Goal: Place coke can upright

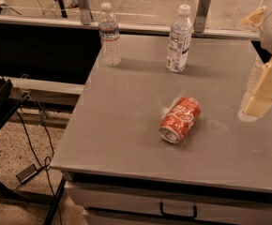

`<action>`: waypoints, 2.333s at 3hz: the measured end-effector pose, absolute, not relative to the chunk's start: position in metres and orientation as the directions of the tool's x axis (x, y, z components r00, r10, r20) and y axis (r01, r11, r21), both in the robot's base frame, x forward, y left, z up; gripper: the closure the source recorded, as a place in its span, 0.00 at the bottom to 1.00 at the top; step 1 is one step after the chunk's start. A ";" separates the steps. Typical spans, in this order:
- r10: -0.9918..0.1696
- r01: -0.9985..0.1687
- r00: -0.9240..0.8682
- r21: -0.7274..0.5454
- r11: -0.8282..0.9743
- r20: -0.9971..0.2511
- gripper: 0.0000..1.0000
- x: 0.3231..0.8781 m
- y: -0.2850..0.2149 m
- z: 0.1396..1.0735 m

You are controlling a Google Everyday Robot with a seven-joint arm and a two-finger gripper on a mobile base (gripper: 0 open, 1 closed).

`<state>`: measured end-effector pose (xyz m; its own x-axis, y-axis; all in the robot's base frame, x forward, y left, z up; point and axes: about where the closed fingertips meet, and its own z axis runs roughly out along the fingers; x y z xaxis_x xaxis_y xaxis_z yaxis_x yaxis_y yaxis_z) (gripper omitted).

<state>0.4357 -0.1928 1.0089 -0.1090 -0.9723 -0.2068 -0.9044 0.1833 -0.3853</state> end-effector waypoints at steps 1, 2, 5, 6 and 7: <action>-0.985 -0.914 -0.008 -0.397 0.078 -0.174 0.00 0.435 -0.181 0.996; -0.987 -0.927 0.126 -0.367 -0.080 -0.103 0.00 0.437 -0.169 0.966; -0.881 -0.879 0.450 -0.247 -0.408 -0.145 0.00 0.432 -0.135 0.899; -0.825 -0.832 0.543 -0.236 -0.502 -0.158 0.00 0.421 -0.113 0.883; -0.786 -0.795 0.600 -0.214 -0.567 -0.146 0.00 0.415 -0.100 0.866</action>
Offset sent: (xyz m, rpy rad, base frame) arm 0.0053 0.0304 -0.0886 -0.1948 0.0907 0.4160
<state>0.4151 -0.0998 0.8662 0.6004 -0.7862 -0.1464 -0.7951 -0.5675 -0.2138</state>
